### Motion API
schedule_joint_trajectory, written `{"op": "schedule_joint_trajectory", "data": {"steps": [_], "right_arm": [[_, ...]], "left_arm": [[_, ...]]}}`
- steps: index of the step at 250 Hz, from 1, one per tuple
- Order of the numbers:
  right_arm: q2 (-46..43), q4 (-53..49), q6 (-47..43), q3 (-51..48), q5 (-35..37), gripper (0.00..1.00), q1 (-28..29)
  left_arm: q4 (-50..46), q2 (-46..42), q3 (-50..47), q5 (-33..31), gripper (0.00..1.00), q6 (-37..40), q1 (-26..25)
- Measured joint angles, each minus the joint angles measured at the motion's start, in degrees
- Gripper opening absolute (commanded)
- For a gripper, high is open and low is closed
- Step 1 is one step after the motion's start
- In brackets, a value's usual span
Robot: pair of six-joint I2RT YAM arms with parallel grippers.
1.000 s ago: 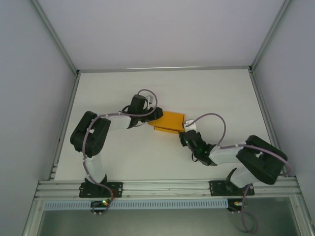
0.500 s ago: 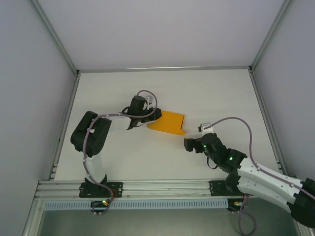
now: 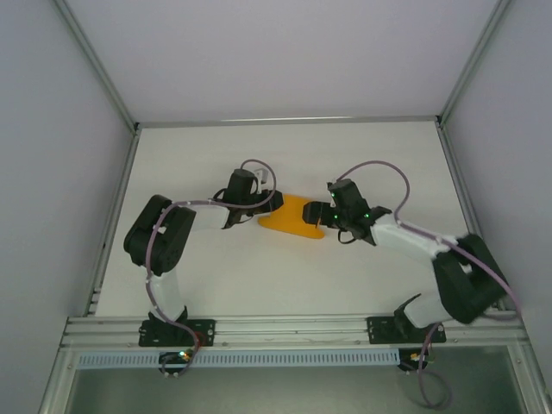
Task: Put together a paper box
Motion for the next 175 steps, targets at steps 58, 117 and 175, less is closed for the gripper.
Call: {"op": "schedule_joint_trajectory", "data": {"steps": [58, 117, 175], "right_arm": [[7.76, 8.20, 1.64, -1.25, -6.34, 0.50, -1.90], [4.35, 11.06, 3.65, -5.68, -8.61, 0.72, -3.15], [0.11, 12.13, 7.34, -6.21, -15.13, 0.90, -6.08]], "left_arm": [[-0.79, -0.35, -0.46, -0.59, 0.31, 1.60, 0.33], [1.64, -0.55, -2.14, 2.56, 0.21, 2.45, 2.03], [15.87, 2.51, -7.67, 13.84, 0.21, -3.50, 7.50]]}}
